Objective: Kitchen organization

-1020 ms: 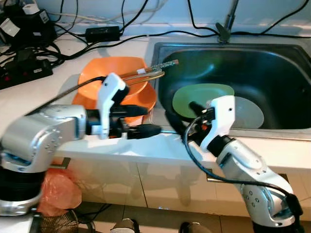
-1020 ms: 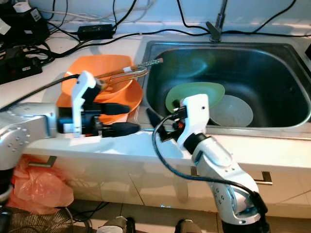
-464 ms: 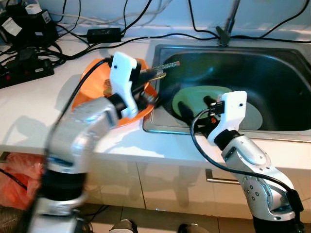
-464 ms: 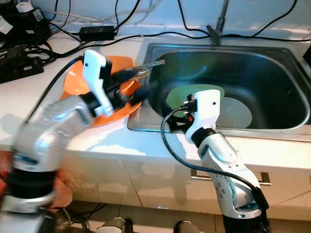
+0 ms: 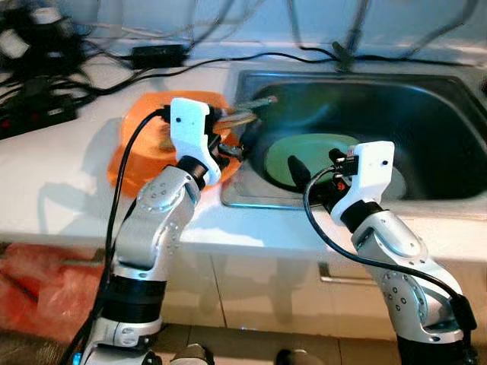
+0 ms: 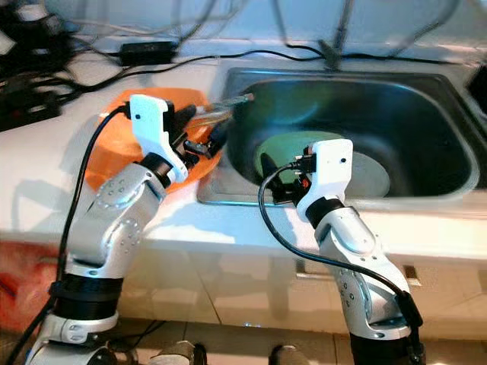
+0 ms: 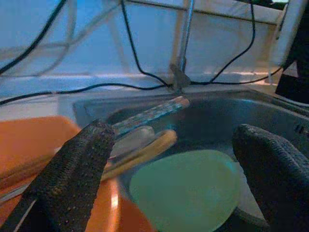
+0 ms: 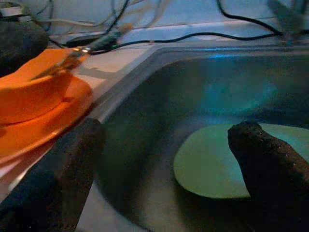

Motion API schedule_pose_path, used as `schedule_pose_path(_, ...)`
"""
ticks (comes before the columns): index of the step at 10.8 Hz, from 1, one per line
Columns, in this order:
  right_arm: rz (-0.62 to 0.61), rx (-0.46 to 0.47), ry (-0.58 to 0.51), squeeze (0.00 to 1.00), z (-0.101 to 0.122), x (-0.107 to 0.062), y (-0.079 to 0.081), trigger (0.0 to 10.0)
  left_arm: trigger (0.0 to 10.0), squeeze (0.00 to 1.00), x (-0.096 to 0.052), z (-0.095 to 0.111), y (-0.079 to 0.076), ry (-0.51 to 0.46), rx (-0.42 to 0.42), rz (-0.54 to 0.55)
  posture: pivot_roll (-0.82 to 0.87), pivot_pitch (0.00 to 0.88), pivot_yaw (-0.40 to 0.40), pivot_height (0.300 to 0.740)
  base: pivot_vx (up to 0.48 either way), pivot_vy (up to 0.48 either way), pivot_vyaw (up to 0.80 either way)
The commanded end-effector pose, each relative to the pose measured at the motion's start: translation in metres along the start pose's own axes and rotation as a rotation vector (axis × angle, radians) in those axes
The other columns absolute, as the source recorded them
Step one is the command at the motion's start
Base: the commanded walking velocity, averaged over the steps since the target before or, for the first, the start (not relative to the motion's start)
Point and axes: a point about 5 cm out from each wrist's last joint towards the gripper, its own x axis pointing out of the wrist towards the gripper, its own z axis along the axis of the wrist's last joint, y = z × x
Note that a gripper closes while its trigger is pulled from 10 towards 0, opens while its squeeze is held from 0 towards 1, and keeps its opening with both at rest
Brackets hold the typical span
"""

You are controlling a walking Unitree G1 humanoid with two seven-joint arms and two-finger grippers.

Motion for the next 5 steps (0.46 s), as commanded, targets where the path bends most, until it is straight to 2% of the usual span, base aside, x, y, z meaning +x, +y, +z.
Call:
schedule_pose_path(1, -0.002, -0.002, -0.004, 0.0, 0.0012, -0.0007, 0.0001, 10.0, 10.0, 0.0, -0.0001, -0.0022, -0.0006, -0.011, 0.015, 0.025, -0.02, 0.084, 0.035, 0.74, 0.0, 0.0, -0.54)
schedule_pose_path(3, -0.004, -0.001, -0.006, 0.0, 0.0012, -0.0017, 0.0, 10.0, 10.0, 0.0, 0.0018, -0.0028, -0.0032, -0.058, 0.01, 0.085, -0.03, 0.088, 0.036, 0.74, 0.0, 0.0, 0.0)
schedule_pose_path(5, -0.001, -0.001, -0.006, 0.0, 0.001, -0.0023, 0.0014, 10.0, 10.0, 0.0, 0.0047, -0.0046, -0.0083, -0.069, -0.014, 0.091, -0.03, 0.089, 0.036, 0.74, 0.0, 0.0, 0.0)
